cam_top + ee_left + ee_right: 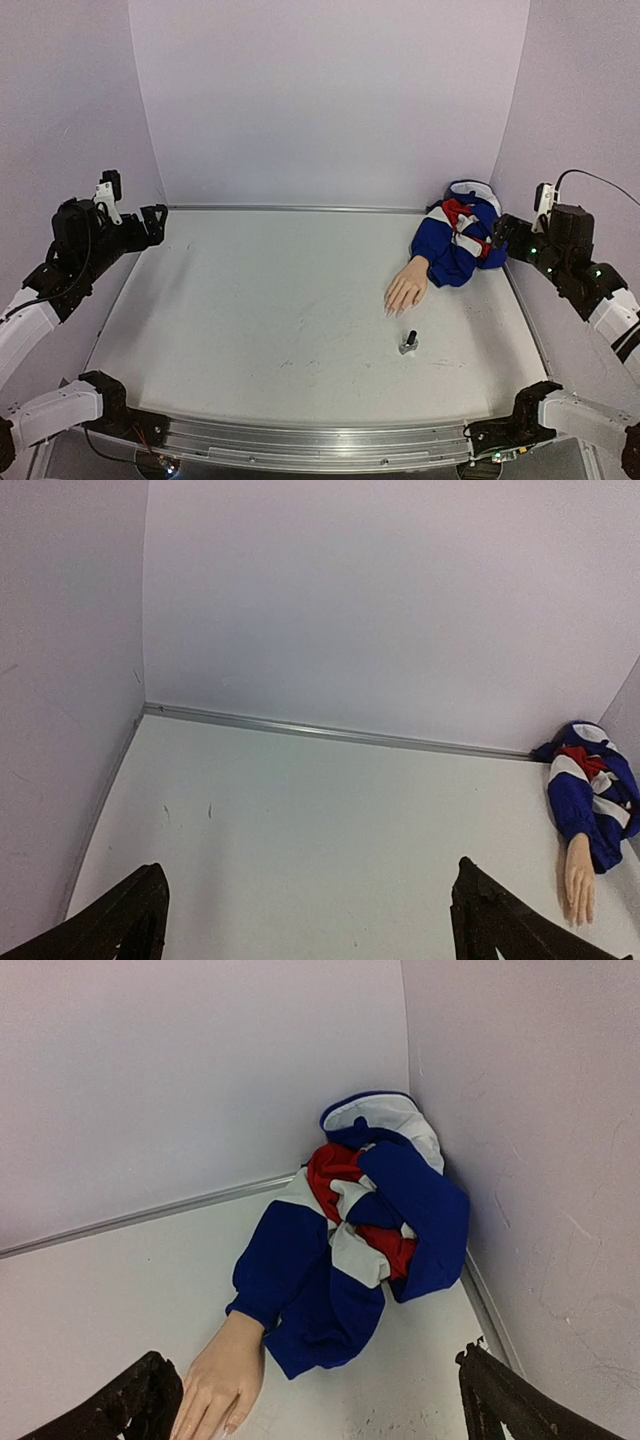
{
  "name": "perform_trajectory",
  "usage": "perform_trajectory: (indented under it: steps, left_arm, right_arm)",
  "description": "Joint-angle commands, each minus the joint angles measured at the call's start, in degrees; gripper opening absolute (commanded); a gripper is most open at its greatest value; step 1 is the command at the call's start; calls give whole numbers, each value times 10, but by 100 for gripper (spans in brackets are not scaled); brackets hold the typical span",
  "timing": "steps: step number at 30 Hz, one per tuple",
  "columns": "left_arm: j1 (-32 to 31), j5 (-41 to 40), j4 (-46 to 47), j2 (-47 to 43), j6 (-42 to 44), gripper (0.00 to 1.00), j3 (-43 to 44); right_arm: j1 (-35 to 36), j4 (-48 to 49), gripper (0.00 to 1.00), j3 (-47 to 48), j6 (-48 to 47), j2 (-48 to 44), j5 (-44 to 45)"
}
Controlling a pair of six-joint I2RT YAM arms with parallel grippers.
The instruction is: Paint the nails
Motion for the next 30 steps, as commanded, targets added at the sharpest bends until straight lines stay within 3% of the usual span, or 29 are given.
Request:
perform_trajectory:
  steps: [1, 7, 13, 17, 25, 30]
  left_arm:
    - [10, 34, -32, 14, -75, 99, 4]
    - [16, 78, -91, 83, -123, 99, 20]
    - [18, 76, -135, 146, -148, 99, 34]
    - [19, 19, -174, 135, -173, 99, 26]
    - [20, 24, -163, 79, -171, 99, -1]
    - [20, 75, -148, 70, -140, 100, 9]
  right_arm:
    - [-28, -74, 98, 16, 64, 19, -92]
    - [-27, -172, 98, 35, 105, 95, -147]
    - [86, -227, 98, 61, 168, 206, -141]
    - [179, -259, 98, 88, 179, 296, -146]
    - [276, -257, 98, 110, 176, 372, -137]
    - [297, -264, 80, 115, 182, 400, -130]
